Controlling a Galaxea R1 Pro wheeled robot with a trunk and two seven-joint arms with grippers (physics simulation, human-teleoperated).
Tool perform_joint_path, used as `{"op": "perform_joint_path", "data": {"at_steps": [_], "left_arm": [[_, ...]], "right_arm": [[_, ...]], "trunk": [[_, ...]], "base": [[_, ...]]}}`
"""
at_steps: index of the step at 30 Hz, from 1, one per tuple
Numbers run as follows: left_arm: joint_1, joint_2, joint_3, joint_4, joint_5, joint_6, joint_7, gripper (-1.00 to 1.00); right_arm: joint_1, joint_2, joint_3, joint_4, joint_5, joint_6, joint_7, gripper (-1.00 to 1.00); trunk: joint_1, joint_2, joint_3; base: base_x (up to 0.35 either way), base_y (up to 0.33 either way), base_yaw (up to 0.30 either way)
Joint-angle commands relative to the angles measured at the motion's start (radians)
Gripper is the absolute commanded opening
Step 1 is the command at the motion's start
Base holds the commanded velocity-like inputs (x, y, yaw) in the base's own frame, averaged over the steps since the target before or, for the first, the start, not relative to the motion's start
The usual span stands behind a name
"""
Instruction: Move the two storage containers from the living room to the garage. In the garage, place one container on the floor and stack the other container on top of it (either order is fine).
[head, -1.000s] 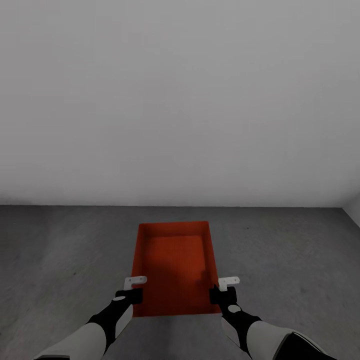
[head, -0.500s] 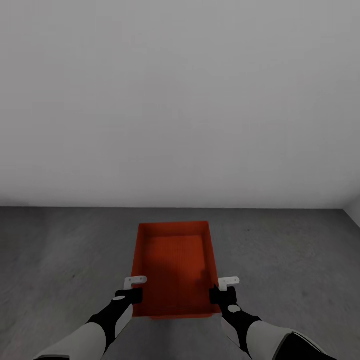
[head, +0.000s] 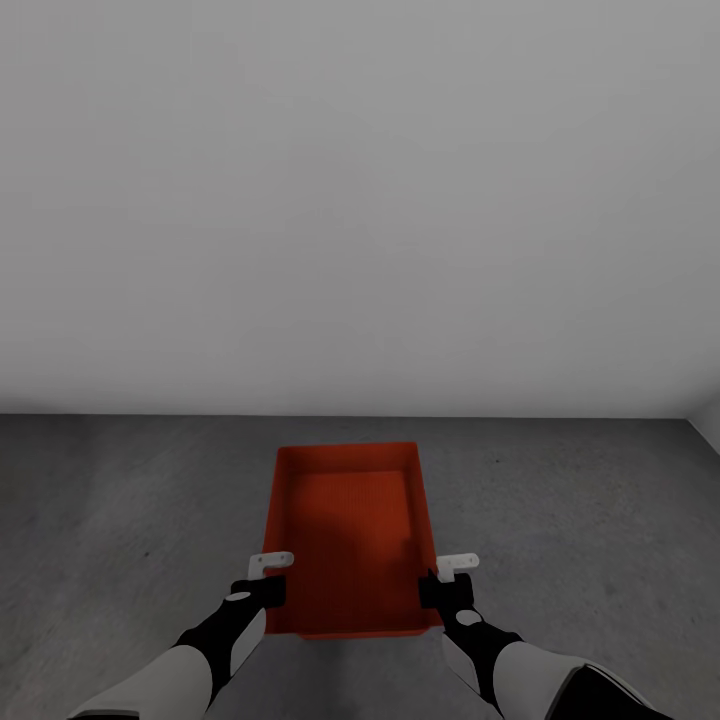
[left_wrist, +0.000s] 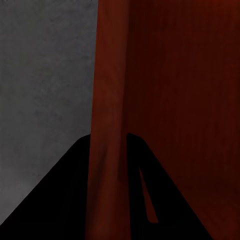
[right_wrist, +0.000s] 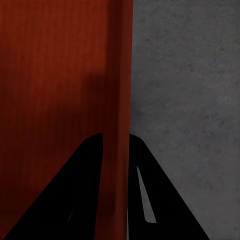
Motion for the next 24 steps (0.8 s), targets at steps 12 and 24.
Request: {"op": "perform_joint_path", "data": {"at_steps": [12,24], "left_arm": [[-0.001,0.037,0.032,-0.010,-0.004,-0.008,0.007,-1.00],[-0.001,0.037,0.032,-0.010,-0.004,-0.008,0.007,-1.00]], "right_arm": [[0.000,0.000,-0.040,0.002,0.002,0.001,-0.002,-1.00],[0.000,0.000,-0.040,0.002,0.002,0.001,-0.002,-1.00]], "trunk": [[0.000,-0.001,-0.001],[0.000,-0.001,-0.001]], "base": [[0.000,0.000,0.000],[0.000,-0.077,0.000]]}}
